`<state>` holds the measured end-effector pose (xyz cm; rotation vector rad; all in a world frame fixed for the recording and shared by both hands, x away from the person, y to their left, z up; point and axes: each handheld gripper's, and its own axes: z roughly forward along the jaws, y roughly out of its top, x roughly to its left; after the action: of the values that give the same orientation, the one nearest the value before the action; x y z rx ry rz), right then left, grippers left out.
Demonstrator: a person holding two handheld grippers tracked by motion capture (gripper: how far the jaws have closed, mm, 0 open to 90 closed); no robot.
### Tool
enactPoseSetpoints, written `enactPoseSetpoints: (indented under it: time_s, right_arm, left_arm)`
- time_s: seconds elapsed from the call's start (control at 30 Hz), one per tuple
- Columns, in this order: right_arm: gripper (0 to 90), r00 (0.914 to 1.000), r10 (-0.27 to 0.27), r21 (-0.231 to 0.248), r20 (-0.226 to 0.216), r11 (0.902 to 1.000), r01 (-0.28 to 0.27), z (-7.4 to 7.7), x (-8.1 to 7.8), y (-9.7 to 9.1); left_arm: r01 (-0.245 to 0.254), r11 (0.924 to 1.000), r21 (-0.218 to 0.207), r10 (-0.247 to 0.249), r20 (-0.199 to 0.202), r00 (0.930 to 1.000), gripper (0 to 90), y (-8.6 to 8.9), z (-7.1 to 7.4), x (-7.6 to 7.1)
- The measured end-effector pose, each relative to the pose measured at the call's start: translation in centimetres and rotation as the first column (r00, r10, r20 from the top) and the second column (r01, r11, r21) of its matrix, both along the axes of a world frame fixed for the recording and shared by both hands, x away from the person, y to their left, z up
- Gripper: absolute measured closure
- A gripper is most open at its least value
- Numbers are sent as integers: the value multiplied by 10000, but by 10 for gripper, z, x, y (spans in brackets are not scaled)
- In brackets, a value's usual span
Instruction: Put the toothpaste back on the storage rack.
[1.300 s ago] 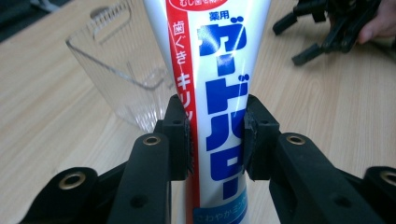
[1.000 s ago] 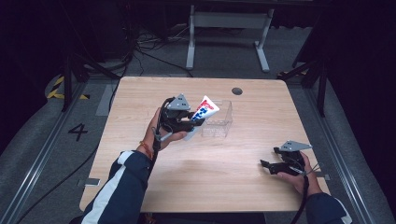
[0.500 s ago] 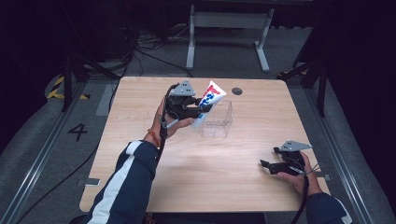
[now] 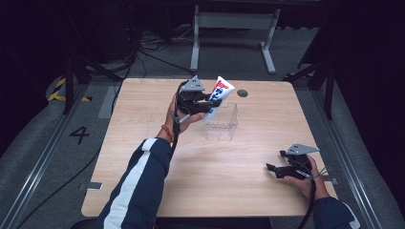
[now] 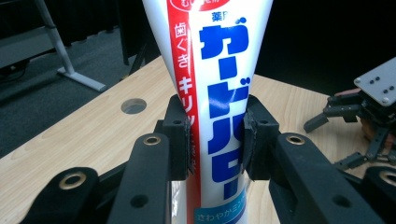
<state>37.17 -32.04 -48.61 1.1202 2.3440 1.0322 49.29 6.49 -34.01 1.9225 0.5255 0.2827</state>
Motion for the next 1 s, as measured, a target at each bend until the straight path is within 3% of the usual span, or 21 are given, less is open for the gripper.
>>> enactPoseSetpoints:
  time_s: [0.37, 0.67, 1.0]
  right_arm:
    - [165, 10000, 35, -5, 34, 10000, -35, 0, 0, 0]
    - [165, 10000, 39, 1, 52, 10000, -39, 0, 0, 0]
    - [165, 10000, 35, 5, 66, 10000, -35, 0, 0, 0]
  left_arm:
    - [-34, 9996, -278, 34, -1, 10000, 683, -12, -13, 17]
    - [30, 9998, -206, -27, 110, 9999, 681, -20, -21, 20]
    - [65, 9995, -307, -61, 146, 9999, 679, -25, -42, 22]
